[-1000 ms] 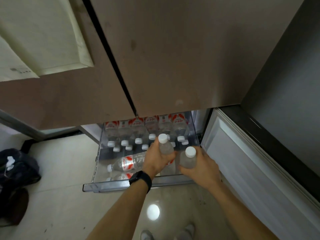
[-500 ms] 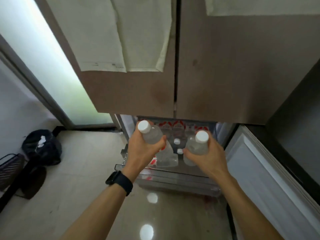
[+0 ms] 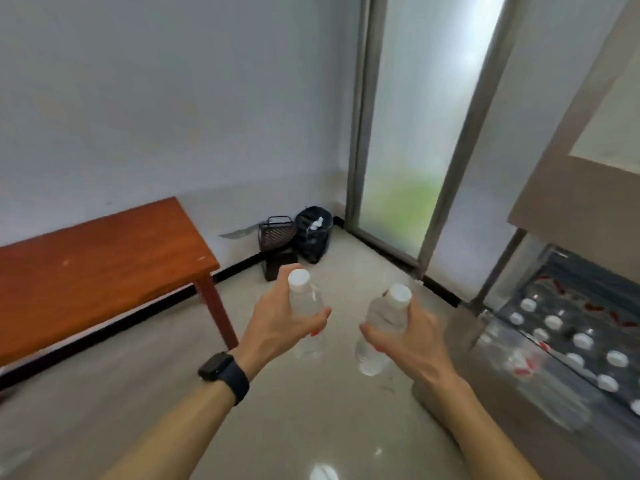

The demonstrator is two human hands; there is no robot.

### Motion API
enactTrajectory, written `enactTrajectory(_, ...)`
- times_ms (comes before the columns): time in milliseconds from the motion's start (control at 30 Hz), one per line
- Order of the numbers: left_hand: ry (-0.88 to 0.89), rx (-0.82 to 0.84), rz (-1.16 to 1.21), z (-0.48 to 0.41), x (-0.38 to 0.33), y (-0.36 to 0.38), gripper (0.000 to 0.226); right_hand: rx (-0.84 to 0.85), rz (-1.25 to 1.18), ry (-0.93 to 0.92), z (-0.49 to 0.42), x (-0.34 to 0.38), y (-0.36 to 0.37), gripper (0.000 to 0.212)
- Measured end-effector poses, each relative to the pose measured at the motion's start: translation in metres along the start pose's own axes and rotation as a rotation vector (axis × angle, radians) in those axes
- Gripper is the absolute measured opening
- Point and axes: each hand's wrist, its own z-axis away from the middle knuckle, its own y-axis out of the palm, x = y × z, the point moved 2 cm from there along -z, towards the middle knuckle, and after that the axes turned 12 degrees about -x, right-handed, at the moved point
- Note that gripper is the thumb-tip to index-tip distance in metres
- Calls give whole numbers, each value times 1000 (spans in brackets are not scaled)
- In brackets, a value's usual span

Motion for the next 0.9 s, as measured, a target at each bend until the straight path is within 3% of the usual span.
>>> enactTrajectory(333, -297, -308, -169, 86, 136, -250, 50, 405, -103, -213, 76, 172, 212, 41)
enactTrajectory(567, -423, -443, -255, 95, 216, -349, 52, 589, -95, -335, 95, 239, 332, 50)
enactTrajectory(900, -510, -516, -296, 20, 341, -457, 59, 722, -124, -408, 53, 327, 513, 48)
